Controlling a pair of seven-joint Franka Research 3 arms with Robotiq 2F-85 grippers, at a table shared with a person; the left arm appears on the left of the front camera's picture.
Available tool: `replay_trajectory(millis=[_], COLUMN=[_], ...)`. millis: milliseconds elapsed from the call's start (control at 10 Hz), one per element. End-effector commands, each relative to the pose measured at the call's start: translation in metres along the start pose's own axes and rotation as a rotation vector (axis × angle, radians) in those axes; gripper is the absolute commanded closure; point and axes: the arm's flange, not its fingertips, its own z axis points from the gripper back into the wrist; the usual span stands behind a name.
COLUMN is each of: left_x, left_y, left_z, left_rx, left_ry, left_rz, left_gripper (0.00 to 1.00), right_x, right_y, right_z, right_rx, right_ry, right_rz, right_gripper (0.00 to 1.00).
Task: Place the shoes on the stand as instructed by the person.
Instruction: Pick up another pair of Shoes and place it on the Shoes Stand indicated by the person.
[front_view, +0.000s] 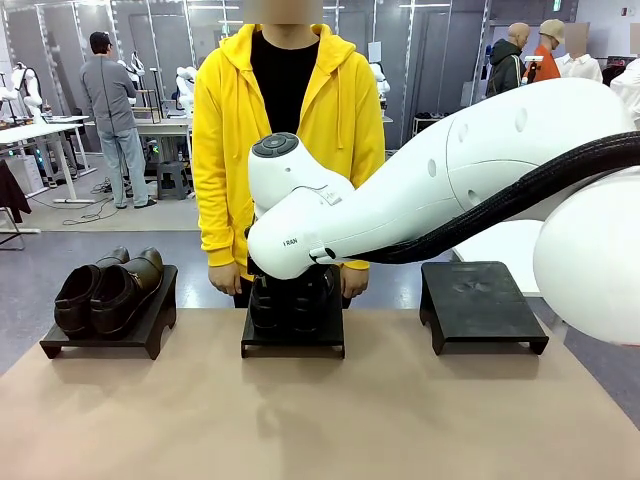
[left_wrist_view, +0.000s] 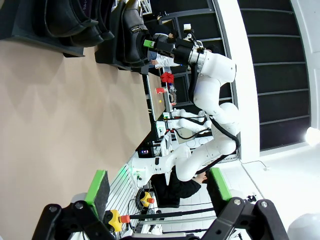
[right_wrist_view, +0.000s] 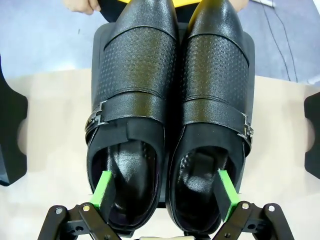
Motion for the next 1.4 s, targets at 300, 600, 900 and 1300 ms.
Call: replay_trajectory(millis=[300, 600, 900, 1300], left_x=[-0.003, -0.003, -0.003, -0.003], left_y=[-0.003, -0.003, -0.003, -0.003], left_z=[-0.001, -0.001, -0.001, -0.001], left_rx=[0.004, 0.004, 0.004, 0.004], left_ry=[0.003, 0.003, 0.003, 0.003], left_rz=[0.000, 0.000, 0.000, 0.000], left_gripper=[0.00, 0.00, 0.00, 0.00], right_x=[0.000, -0.009, -0.052, -0.122], right_y=[-0.045, -0.126, -0.244, -0.363], right_z=[0.061, 0.123, 0.150, 0.179], right_rx=[0.144, 0.389, 0.674, 0.892], right_ry=[0.087, 0.218, 0.275, 0.264], right_rz=[-0.027, -0.068, -0.205, -0.333], right_gripper=[0.00, 0.00, 0.00, 0.00])
